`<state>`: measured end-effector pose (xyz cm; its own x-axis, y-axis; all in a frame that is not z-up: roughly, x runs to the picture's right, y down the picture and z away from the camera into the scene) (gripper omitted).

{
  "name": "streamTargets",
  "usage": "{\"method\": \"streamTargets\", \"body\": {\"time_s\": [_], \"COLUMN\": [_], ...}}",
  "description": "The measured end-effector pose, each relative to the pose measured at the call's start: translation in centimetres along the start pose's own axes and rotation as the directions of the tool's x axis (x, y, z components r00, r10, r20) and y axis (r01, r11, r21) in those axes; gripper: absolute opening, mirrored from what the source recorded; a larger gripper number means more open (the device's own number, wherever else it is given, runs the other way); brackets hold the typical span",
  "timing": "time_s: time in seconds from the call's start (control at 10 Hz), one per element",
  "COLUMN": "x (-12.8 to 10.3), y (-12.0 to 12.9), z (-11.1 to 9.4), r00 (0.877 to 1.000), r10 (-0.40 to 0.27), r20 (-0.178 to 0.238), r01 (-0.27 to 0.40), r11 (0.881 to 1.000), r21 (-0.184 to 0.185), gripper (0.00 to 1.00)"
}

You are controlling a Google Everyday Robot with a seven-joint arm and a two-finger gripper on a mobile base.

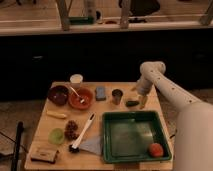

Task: Place pepper in tray

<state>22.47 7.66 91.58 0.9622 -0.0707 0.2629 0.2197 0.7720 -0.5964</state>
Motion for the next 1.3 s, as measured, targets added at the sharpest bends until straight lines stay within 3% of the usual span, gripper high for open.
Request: {"method": "streamTargets", "body": {"time_s": [0.5, 0.6, 1.1, 1.3], "x": [0.5, 0.5, 0.4, 0.2], "y": [-0.1, -0.1, 0.0, 0.0], "z": [2.7, 3.0, 3.9, 3.7], "r00": [0.999, 0.999, 0.998, 0.998], "r10": [0.004, 0.002, -0.009, -0.016], "r20": [0.034, 0.039, 0.058, 0.058], "r01": [-0.003, -0.002, 0.01, 0.017], "r11": [1.0, 1.0, 1.0, 1.0], "r21": [-0.017, -0.019, -0.023, -0.021], "gripper": [0.79, 0.73, 0.2, 0.04]}}
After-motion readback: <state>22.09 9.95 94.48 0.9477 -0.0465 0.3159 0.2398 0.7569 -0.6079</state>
